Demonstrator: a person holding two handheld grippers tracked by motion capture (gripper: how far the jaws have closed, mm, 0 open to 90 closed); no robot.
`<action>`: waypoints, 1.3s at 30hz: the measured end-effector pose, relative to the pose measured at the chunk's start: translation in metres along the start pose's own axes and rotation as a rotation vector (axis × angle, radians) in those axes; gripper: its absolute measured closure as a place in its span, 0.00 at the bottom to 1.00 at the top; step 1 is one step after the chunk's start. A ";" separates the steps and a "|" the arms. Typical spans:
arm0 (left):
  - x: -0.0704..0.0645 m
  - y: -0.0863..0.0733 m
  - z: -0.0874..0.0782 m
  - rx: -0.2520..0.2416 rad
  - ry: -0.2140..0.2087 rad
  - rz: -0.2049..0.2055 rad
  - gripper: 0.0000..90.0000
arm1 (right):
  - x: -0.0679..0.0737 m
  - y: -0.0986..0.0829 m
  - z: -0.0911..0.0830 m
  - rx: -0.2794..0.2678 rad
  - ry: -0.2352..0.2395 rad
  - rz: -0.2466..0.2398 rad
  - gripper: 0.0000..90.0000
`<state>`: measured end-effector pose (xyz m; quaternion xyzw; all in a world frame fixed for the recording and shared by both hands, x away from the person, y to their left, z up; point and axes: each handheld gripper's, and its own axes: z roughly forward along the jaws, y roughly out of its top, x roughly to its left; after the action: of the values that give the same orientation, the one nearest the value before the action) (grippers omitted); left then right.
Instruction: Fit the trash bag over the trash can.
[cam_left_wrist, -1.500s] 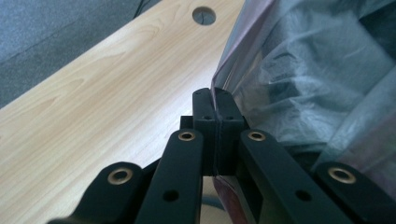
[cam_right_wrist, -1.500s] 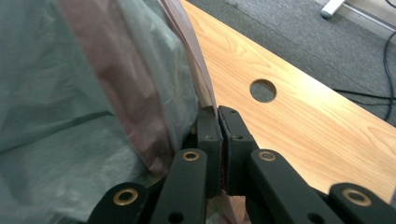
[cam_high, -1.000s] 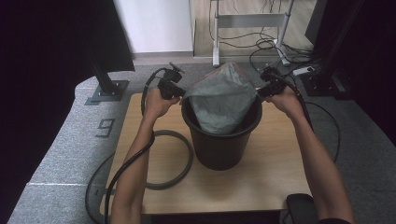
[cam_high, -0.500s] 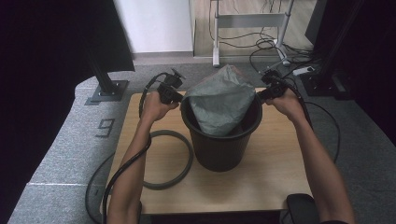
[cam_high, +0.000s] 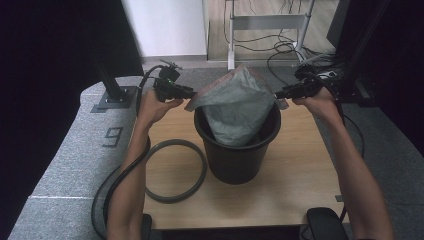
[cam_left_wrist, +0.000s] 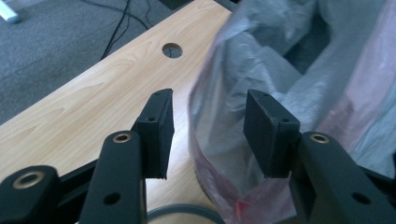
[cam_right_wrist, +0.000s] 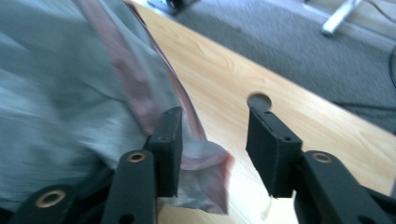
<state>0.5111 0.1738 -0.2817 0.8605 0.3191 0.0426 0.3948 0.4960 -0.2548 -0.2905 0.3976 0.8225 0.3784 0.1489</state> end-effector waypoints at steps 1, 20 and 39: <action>-0.002 0.000 -0.001 0.001 0.000 0.008 0.57 | 0.001 0.001 -0.003 -0.016 0.014 -0.005 0.58; -0.016 -0.012 -0.035 -0.095 -0.189 0.088 0.49 | 0.028 0.015 -0.003 -0.030 0.049 -0.151 0.88; -0.038 -0.008 -0.034 -0.050 -0.184 0.183 0.46 | 0.031 0.011 -0.012 -0.026 0.060 -0.167 0.98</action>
<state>0.4660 0.1780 -0.2571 0.8761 0.2006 0.0075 0.4383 0.4760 -0.2327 -0.2728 0.3140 0.8521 0.3868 0.1604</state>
